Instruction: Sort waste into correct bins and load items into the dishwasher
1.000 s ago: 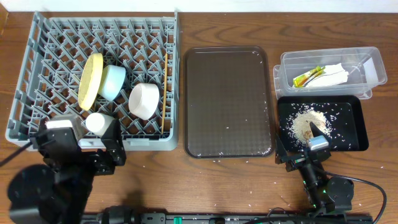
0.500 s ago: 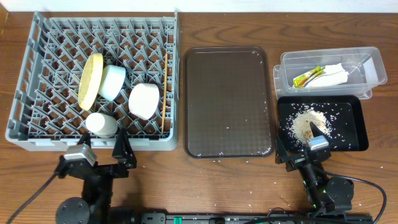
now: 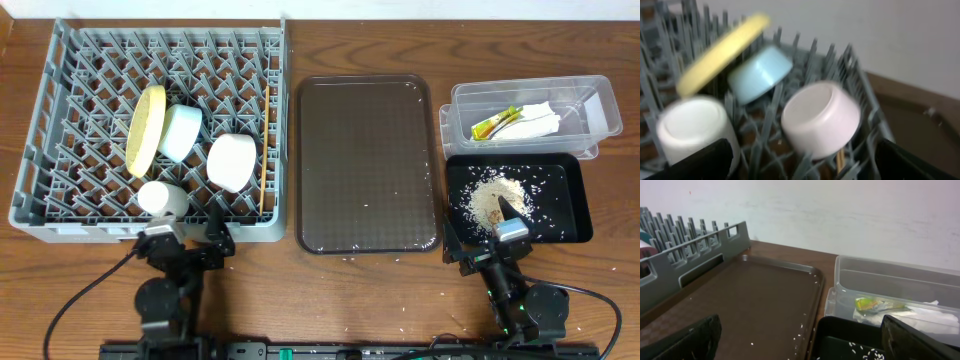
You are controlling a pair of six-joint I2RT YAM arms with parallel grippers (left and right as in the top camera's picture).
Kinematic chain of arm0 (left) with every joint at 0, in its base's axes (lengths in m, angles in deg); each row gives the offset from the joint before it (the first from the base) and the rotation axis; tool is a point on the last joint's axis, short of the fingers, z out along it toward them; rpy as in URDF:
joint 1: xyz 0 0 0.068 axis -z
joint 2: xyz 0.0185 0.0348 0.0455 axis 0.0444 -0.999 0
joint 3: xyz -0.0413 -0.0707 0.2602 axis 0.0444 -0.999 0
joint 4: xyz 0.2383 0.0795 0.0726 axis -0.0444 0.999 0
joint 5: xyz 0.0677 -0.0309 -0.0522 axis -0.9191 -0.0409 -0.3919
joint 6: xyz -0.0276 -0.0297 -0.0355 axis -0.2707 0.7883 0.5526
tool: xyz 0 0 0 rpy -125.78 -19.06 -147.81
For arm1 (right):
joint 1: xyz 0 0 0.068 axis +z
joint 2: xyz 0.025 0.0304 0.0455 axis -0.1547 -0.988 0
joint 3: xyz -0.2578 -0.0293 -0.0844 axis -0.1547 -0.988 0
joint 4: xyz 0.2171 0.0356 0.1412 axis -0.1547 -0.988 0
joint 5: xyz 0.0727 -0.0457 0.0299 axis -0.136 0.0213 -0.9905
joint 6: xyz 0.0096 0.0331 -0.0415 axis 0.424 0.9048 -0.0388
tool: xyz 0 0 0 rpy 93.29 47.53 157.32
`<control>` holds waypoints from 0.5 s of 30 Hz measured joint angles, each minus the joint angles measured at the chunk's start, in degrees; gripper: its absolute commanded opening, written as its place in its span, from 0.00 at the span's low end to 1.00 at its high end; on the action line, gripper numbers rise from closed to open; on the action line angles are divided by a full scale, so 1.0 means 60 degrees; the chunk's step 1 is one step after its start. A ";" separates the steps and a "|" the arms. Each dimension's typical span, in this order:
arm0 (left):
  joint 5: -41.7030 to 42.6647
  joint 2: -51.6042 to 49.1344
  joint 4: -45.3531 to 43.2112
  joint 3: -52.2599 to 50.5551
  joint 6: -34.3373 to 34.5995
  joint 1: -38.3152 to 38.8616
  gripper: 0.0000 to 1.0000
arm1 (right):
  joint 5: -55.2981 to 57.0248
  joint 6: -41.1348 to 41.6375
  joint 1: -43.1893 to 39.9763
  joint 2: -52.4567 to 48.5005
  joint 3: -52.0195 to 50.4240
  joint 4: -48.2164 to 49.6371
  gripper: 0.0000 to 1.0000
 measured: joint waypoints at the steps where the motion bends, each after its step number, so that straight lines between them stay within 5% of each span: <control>1: -0.0018 -0.0044 -0.0277 -0.0069 -0.0004 0.0051 0.92 | 0.0004 -0.0004 0.0000 0.0007 0.0000 0.0004 0.99; 15: -0.0029 0.0000 -0.1016 -0.0368 -0.0011 0.0448 0.91 | 0.0000 -0.0004 0.0000 0.0000 0.0000 -0.0004 0.99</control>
